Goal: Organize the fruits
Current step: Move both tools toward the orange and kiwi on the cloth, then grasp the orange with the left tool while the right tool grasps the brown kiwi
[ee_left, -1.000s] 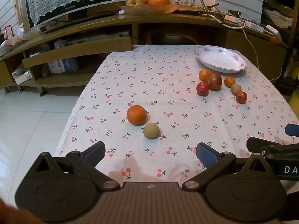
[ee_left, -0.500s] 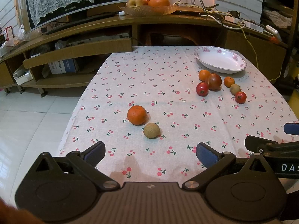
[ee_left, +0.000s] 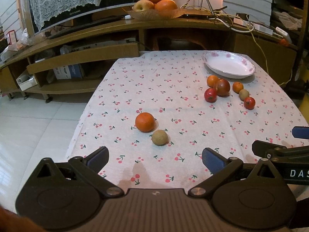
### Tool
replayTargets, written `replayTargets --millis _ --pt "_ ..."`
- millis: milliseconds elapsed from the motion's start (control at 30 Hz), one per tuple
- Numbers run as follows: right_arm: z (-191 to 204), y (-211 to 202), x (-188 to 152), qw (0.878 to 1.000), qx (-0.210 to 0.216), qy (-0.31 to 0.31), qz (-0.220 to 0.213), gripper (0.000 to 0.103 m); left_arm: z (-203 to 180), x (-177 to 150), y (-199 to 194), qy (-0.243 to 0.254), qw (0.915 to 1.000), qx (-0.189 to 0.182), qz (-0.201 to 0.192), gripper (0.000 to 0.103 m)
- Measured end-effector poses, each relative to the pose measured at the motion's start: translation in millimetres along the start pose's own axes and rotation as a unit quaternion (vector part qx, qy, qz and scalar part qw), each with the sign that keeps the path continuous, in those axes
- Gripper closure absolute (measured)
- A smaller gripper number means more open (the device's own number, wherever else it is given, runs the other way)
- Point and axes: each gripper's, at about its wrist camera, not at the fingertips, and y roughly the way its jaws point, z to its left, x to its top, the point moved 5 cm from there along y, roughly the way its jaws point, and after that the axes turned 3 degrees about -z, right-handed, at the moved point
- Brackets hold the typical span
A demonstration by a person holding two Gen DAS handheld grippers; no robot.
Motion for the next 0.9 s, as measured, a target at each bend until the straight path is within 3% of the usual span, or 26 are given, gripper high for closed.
replayTargets --millis 300,600,733,900 --pt "3.5 -2.7 15.7 0.999 0.033 0.013 -0.002 0.008 5.5 18.4 -9.8 -0.001 0.9998 0.012 -0.016 0.0" --pt "37.8 19.0 29.2 0.995 0.087 -0.052 0.0 0.012 30.9 19.6 6.3 0.014 0.999 0.039 -0.014 0.0" --pt "50.8 32.2 28.3 0.991 0.109 -0.081 0.011 0.019 38.8 21.4 17.4 0.016 0.9993 0.033 -0.01 0.0" --pt "55.6 40.3 31.1 0.987 0.127 -0.092 0.02 0.02 40.1 30.6 29.3 0.041 0.9989 0.019 -0.006 0.001"
